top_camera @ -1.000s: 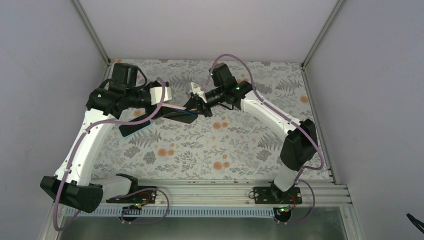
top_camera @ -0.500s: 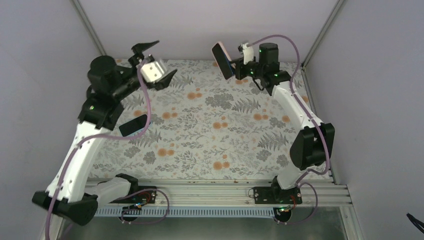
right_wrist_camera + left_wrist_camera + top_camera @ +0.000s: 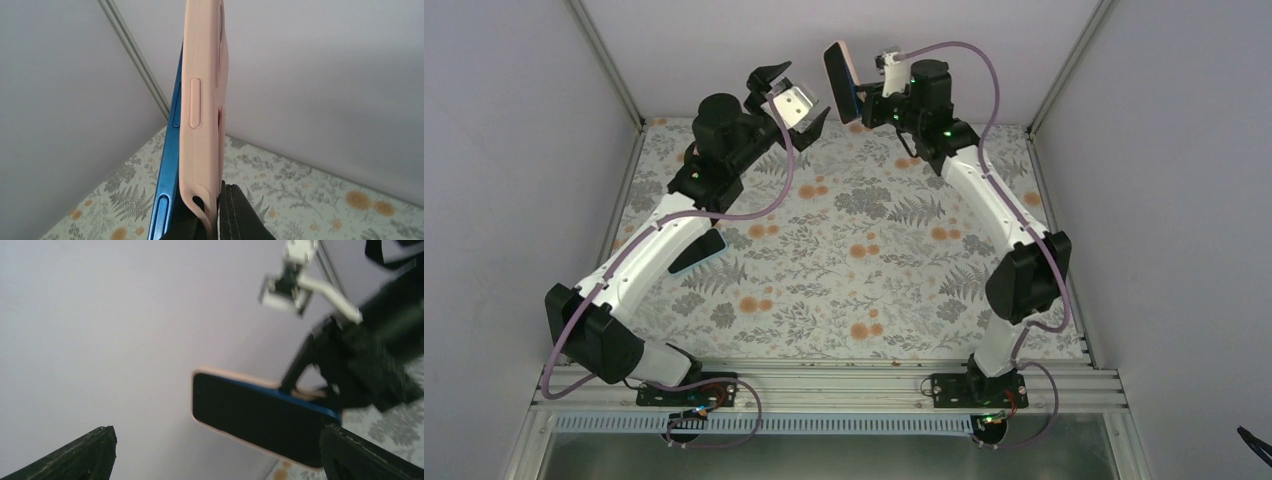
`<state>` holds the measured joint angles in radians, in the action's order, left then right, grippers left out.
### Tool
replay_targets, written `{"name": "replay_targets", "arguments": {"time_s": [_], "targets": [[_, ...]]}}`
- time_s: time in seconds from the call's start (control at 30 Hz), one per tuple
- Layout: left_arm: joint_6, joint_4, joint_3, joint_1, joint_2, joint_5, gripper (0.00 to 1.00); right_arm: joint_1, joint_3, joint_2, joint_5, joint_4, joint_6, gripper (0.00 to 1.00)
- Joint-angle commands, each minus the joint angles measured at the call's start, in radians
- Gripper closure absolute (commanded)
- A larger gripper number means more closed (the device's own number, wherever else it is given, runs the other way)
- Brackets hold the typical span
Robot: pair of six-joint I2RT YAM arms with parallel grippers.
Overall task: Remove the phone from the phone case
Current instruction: Remove the phone case from the phone.
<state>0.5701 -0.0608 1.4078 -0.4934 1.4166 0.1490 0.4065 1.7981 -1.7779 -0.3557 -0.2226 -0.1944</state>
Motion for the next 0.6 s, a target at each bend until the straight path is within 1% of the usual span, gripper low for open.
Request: {"name": "replay_targets", "arguments": {"time_s": [0.0,0.07,0.3,0.57], "targets": [[-0.047,-0.15,-0.011,-0.005,0.027,-0.031,0.0,0.006,0.057,-0.037,-0.007,0.05,-0.061,0.97],[-0.039,-0.139,0.004,-0.01,0.06,-0.01,0.0,0.006,0.072,-0.051,-0.027,0.058,-0.066,0.97],[-0.014,-0.106,0.037,-0.016,0.157,-0.006,0.0,0.005,0.133,-0.105,-0.085,0.06,-0.088,0.97],[-0.029,-0.154,0.044,-0.014,0.224,-0.046,0.02,0.005,0.172,-0.156,-0.137,0.094,-0.121,0.97]]}}
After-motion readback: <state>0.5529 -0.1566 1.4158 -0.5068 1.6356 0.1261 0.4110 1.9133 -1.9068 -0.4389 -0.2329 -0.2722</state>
